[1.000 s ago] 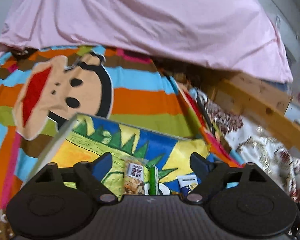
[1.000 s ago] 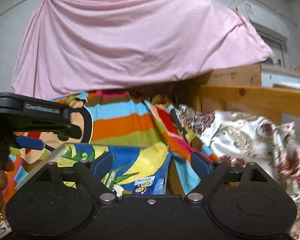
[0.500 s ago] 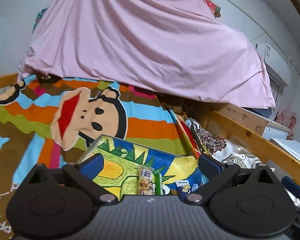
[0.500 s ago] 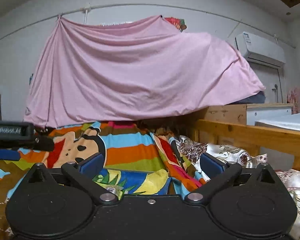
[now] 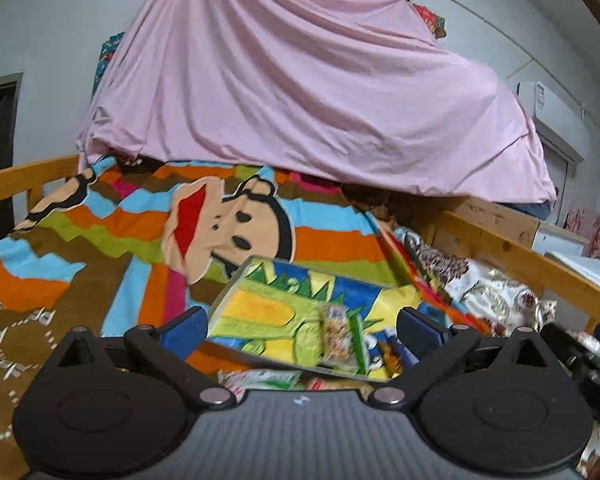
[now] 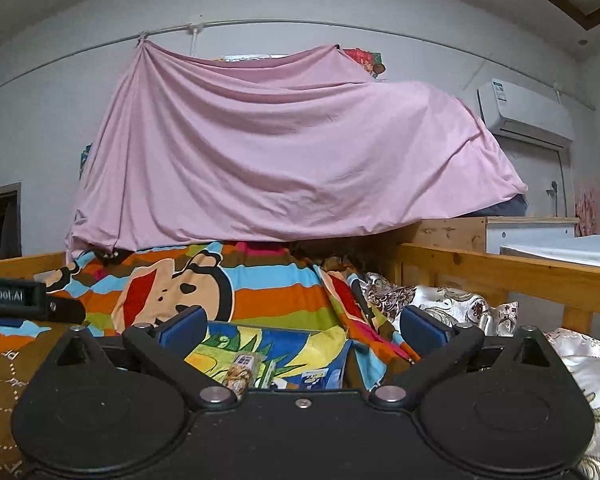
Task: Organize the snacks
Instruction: 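Withdraw both tools from the tray toward the remaining snack packets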
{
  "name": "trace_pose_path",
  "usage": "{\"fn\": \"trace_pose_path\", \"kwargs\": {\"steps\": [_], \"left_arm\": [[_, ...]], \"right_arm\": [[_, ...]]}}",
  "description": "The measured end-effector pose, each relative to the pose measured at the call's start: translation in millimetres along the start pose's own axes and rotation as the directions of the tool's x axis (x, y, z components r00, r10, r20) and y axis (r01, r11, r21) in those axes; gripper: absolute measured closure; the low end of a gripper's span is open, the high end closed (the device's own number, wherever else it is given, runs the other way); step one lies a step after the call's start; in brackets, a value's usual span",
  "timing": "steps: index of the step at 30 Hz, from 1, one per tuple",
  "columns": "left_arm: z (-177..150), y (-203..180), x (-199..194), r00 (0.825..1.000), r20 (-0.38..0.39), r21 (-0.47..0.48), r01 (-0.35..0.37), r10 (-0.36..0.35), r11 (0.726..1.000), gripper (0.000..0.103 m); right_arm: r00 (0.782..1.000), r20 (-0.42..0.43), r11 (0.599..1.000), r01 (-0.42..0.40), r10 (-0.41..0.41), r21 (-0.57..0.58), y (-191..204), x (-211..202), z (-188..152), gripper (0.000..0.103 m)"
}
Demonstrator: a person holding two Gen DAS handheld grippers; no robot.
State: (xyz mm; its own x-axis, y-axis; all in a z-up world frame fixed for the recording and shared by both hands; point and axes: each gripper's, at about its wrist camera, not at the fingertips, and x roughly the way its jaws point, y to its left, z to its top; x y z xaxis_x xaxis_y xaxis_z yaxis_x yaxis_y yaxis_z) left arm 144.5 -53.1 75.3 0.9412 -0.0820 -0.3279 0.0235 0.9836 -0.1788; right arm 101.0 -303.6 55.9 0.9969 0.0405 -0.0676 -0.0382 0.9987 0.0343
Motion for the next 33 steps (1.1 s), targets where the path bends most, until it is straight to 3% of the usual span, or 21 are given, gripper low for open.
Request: {"fn": "trace_pose_path", "kwargs": {"steps": [5,13,16,23,33], "left_arm": [[-14.2,20.2,-13.4,0.999,-0.036,0.011,-0.013,0.013,1.000,0.001],[-37.7,45.8,-28.0,0.995,-0.097,0.030,-0.011,0.014,0.999,0.000],[-46.4,52.2,-30.1,0.992,-0.128,0.035,-0.008,0.012,0.999,0.000],[-64.4,70.8,-23.8,0.969,-0.245,0.006,-0.004,0.005,1.000,0.000],[-75.3,85.6,-19.1,0.960,-0.280,0.017,-0.020,0.024,1.000,0.001]], "right_arm": [[1.000,-0.022,0.999,-0.023,0.022,-0.035,14.3,-15.9,-10.7,0.001],[0.989,-0.128,0.995,-0.086,0.080,-0.043,36.0,-28.4,-28.4,0.001],[0.973,-0.197,0.993,-0.120,0.119,0.003,40.2,-26.7,-36.8,0.001],[0.948,-0.287,0.988,-0.152,0.139,-0.024,54.2,-16.2,-50.3,0.001],[0.897,-0.415,0.983,-0.179,0.151,-0.028,66.2,8.3,-67.9,0.001]]}}
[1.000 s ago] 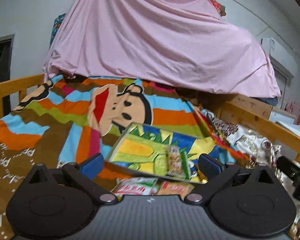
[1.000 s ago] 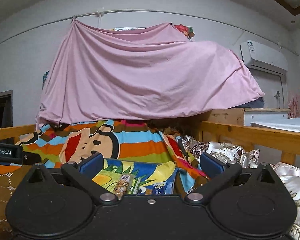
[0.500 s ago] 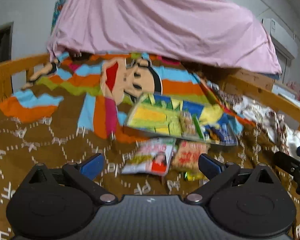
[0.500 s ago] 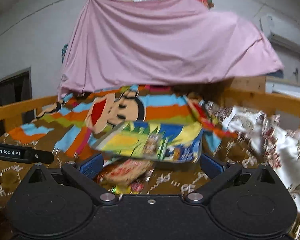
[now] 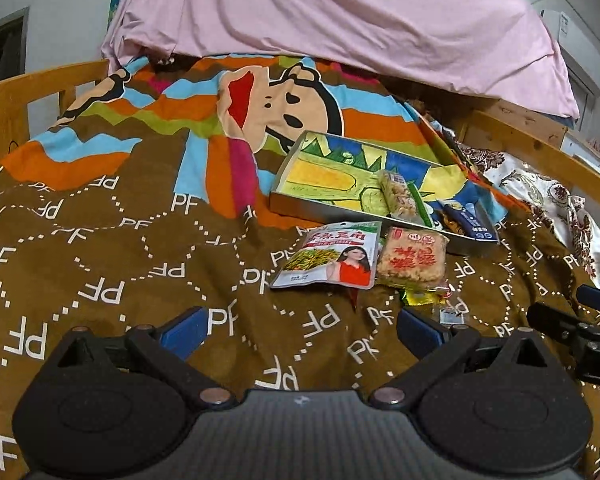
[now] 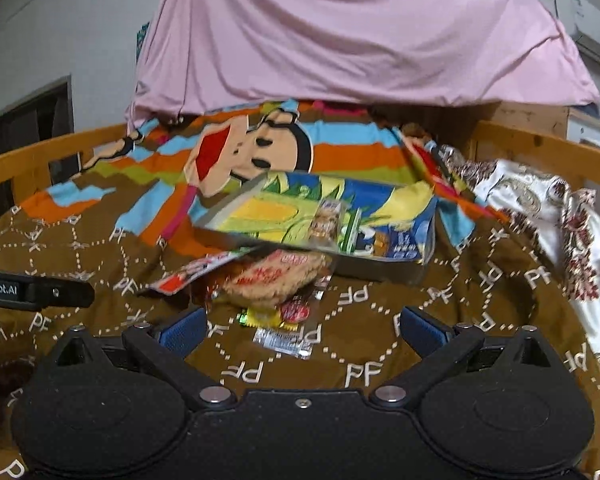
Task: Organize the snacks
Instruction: 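Withdraw both tools from the tray toward the remaining snack packets, then grasp the green-bean packet with the left tool while the right tool grasps the peanut tube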
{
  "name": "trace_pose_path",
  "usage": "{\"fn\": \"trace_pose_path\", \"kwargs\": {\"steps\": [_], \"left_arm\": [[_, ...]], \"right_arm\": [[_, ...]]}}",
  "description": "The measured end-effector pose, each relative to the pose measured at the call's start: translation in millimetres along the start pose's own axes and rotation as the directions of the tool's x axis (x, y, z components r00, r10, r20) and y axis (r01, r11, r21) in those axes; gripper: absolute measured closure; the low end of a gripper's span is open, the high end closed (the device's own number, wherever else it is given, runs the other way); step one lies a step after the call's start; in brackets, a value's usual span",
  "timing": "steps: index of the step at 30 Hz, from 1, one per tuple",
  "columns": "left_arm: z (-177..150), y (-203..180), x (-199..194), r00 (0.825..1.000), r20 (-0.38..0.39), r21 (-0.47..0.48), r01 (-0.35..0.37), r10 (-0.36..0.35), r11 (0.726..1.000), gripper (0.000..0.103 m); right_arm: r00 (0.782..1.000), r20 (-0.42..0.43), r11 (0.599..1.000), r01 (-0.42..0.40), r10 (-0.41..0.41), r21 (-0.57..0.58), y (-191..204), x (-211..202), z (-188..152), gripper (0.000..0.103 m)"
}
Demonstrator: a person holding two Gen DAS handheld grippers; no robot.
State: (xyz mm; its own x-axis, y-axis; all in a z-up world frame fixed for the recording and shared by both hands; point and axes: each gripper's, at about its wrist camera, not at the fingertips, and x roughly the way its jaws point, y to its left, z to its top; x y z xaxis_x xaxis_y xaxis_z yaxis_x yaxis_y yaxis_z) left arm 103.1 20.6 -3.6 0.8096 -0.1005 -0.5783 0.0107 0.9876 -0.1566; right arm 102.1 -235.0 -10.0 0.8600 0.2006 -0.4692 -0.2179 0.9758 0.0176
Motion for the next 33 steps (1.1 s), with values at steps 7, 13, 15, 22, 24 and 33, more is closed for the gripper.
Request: {"fn": "trace_pose_path", "kwargs": {"steps": [7,13,15,22,24,33], "left_arm": [[8.4,-0.6,13.6,0.999,-0.037,0.031,0.010,-0.009,0.999,0.001],[28.5,-5.8,32.4,0.997,-0.062,0.073,0.041,-0.036,0.997,0.001],[36.2,-7.5,41.1,0.996,-0.070,0.071,0.053,-0.048,0.996,0.001],[53.9,-14.3,77.0,0.990,-0.111,0.040,0.095,-0.090,0.995,0.001],[57.0,-16.4,89.5,0.984,-0.139,0.039,0.114,-0.108,0.993,0.001],[76.7,-11.5,153.8,0.953,-0.274,0.005,0.134,-0.127,0.991,0.001]], "right_arm": [[1.000,-0.025,0.989,-0.019,0.016,-0.148,16.5,28.2,2.3,0.001],[0.994,-0.087,0.989,-0.076,0.065,-0.130,13.2,53.5,5.7,0.001],[0.992,-0.106,0.989,-0.085,0.073,-0.119,10.9,61.6,7.1,0.001],[0.987,-0.118,0.967,-0.135,0.112,-0.217,1.7,88.2,7.3,0.001],[0.987,-0.117,0.970,-0.135,0.112,-0.204,-4.9,96.7,7.5,0.001],[0.982,-0.082,0.979,-0.180,0.173,-0.091,-16.5,122.1,14.8,0.001]]}}
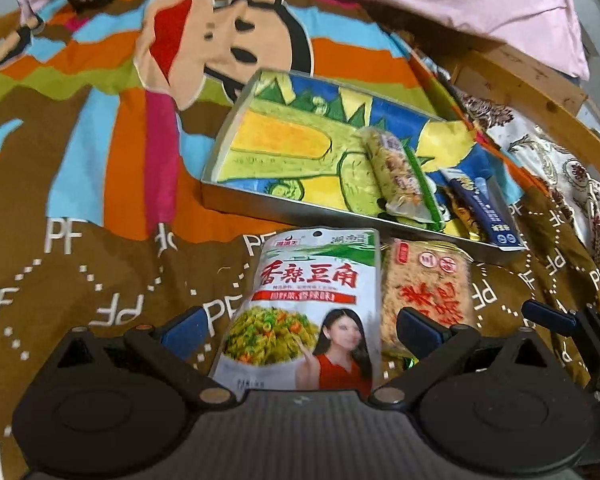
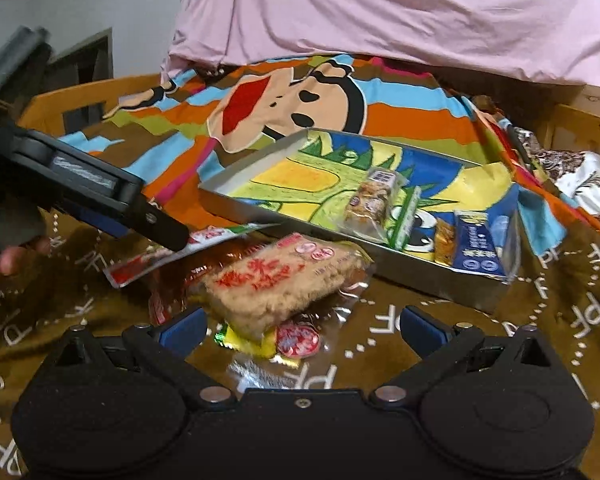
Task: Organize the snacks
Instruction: 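Grasp the green-bean packet with the left tool while the right tool grasps the peanut tube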
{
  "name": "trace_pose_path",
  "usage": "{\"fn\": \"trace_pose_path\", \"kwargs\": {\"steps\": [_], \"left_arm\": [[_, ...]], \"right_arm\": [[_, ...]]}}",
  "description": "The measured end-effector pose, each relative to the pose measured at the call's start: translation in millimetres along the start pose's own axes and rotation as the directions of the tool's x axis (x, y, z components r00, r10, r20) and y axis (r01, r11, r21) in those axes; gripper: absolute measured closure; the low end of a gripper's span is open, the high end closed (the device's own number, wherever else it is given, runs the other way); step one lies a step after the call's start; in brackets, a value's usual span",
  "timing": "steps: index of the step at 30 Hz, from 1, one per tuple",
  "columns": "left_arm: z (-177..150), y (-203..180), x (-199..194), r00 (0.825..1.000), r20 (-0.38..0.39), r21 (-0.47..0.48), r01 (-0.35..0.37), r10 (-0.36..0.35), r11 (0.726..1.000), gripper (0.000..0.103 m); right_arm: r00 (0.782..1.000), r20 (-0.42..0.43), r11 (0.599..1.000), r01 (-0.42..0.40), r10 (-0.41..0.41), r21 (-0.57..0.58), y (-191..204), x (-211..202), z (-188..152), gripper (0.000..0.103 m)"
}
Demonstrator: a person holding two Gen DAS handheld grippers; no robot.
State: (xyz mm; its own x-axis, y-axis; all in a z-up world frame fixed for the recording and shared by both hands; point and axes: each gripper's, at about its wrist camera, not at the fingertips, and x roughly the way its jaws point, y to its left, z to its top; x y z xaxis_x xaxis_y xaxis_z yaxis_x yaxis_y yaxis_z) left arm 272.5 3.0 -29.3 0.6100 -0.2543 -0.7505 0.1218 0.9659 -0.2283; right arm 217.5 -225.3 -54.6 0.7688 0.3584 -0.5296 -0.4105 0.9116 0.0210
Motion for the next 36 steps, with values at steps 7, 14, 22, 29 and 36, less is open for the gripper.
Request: {"fn": "trace_pose_path", "kwargs": {"steps": [7,14,22,29,36], "left_arm": [[17.8,7.2,37.0,0.987,-0.146,-0.009,0.071,-0.072,0.997,0.001],[22.3,8.5,54.4,0.978,-0.178,0.037,0.120,-0.112,0.992,0.001],[20.6,24.4,55.2,0.970,-0.167,0.023,0.183,-0.176,0.983,0.006],[15.1,30.6,52.8,0.970,-0.132,0.011,0.206,-0.203,0.978,0.009],[10.7,43.4,44.7,0.968,-0.093,-0.082,0.227,-0.234,0.970,0.020]], "right_arm": [[0.994,0.015,0.986,-0.109,0.108,0.127,-14.0,19.4,7.8,0.001],[0.980,0.070,0.941,-0.200,0.188,0.274,-45.3,31.9,15.9,0.007],[0.974,0.066,0.906,-0.225,0.216,0.359,-60.7,51.3,19.5,0.024],[0.963,0.091,0.902,-0.271,0.255,0.335,-50.1,42.2,26.5,0.036],[0.938,0.059,0.842,-0.332,0.341,0.426,-50.9,50.2,23.8,0.052]]}}
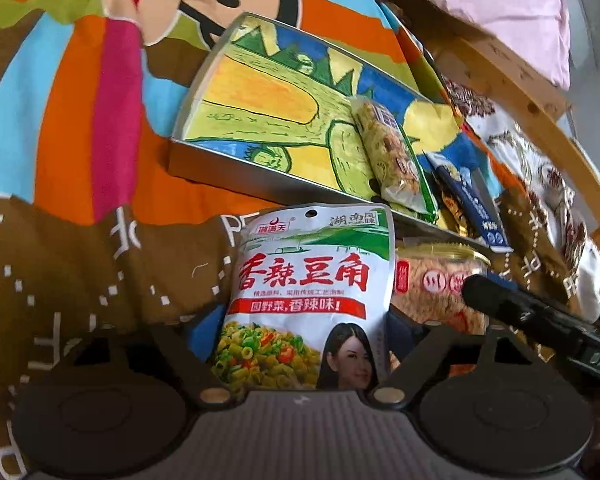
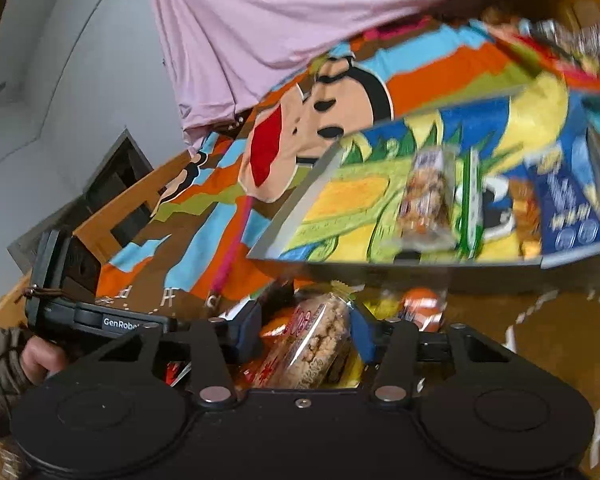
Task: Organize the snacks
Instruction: 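Grasp the green-bean packet with the left tool while the right tool grasps the peanut tube, then lift both packets and carry them over the metal tray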
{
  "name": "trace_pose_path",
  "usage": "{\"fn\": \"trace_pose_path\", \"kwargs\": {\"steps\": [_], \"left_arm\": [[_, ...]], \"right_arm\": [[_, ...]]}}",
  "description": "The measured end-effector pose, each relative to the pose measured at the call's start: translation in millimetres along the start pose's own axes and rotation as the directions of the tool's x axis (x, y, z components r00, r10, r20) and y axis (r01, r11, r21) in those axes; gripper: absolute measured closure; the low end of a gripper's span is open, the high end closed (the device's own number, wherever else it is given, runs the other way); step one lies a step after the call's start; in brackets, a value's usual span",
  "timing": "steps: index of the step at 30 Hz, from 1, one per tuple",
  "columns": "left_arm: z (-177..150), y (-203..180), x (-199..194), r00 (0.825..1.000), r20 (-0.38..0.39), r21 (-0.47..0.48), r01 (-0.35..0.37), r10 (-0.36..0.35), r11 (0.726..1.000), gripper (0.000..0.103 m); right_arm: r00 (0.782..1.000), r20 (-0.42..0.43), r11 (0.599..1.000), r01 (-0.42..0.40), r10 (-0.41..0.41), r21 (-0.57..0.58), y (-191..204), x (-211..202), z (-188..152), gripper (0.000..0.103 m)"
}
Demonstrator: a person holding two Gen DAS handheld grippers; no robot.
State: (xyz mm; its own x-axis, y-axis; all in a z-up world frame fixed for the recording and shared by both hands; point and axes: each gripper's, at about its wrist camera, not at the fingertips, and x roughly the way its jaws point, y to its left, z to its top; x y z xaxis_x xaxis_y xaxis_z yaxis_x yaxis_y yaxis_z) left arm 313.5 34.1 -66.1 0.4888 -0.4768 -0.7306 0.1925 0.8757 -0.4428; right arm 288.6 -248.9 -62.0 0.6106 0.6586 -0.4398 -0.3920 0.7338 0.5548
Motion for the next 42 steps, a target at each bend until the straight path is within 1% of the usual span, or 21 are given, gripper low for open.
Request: {"fn": "trace_pose_path", "kwargs": {"steps": [3,7,8,10,11,16,18,20,22,29,32,36,39,42], "left_arm": [[-3.3,7.9,-3.7,1.000,0.015,-0.046,0.023,-0.023,0.999,0.022],[-6.0,16.7,-6.3,0.998,0.041,-0.098,0.043,-0.040,0.994,0.027],[-6.5,18.1,-7.0,0.998,0.046,-0.108,0.042,-0.037,0.993,0.028],[-7.1,18.6,-8.0,0.998,0.055,-0.123,0.028,-0.021,0.992,0.035],[-7.6,18.3,-8.6,0.998,0.058,-0.131,0.018,-0.011,0.991,0.036],[-9.5,15.1,-12.3,0.998,0.066,-0.156,-0.005,0.016,0.988,0.040],[-10.4,13.8,-13.7,0.997,0.071,-0.166,-0.016,0.028,0.986,0.042],[-10.1,12.6,-15.8,0.996,0.075,-0.181,-0.030,0.044,0.983,0.045],[-9.4,10.2,-20.0,0.995,0.084,-0.194,-0.043,0.060,0.980,0.046],[-5.3,-1.9,-36.9,0.990,0.117,-0.238,-0.049,0.078,0.970,0.053],[-5.6,-11.3,-41.1,0.987,0.124,-0.241,-0.067,0.099,0.968,0.058],[-6.2,-23.8,-43.6,0.981,0.120,-0.272,-0.114,0.151,0.956,0.063],[-2.2,-32.9,-48.1,0.979,0.140,-0.298,-0.104,0.151,0.949,0.064],[5.0,-43.5,-52.4,0.976,0.163,-0.293,-0.094,0.147,0.951,0.064]], "right_arm": [[0.999,-0.043,0.999,-0.004,0.006,0.033,-4.1,6.8,-4.9,0.052],[0.998,-0.066,1.000,-0.023,0.024,0.021,-0.6,8.8,-7.6,0.052],[0.997,-0.074,1.000,-0.024,0.025,0.004,2.4,9.7,-8.8,0.058],[0.995,-0.094,0.999,-0.037,0.036,-0.017,8.0,11.0,-10.7,0.070],[0.994,-0.099,0.999,-0.048,0.046,-0.018,11.0,10.4,-11.5,0.072],[0.991,-0.121,0.996,-0.070,0.062,-0.060,21.6,9.8,-13.9,0.074],[0.992,-0.119,0.995,-0.055,0.046,-0.078,24.1,9.7,-14.1,0.075],[0.992,-0.112,0.995,-0.060,0.051,-0.078,25.8,7.7,-13.9,0.076],[0.993,-0.107,0.994,-0.060,0.049,-0.097,30.4,5.5,-13.0,0.077],[0.996,-0.086,0.987,-0.052,0.039,-0.151,44.4,-1.2,-10.7,0.080],[0.996,-0.076,0.988,-0.052,0.041,-0.144,45.3,-5.2,-8.7,0.080],[0.998,-0.053,0.991,-0.041,0.035,-0.131,44.0,-11.9,-3.8,0.082],[0.999,-0.025,0.992,-0.033,0.031,-0.119,41.1,-17.5,2.0,0.082],[1.000,0.012,0.996,-0.026,0.027,-0.091,34.1,-24.8,9.9,0.082]]}}
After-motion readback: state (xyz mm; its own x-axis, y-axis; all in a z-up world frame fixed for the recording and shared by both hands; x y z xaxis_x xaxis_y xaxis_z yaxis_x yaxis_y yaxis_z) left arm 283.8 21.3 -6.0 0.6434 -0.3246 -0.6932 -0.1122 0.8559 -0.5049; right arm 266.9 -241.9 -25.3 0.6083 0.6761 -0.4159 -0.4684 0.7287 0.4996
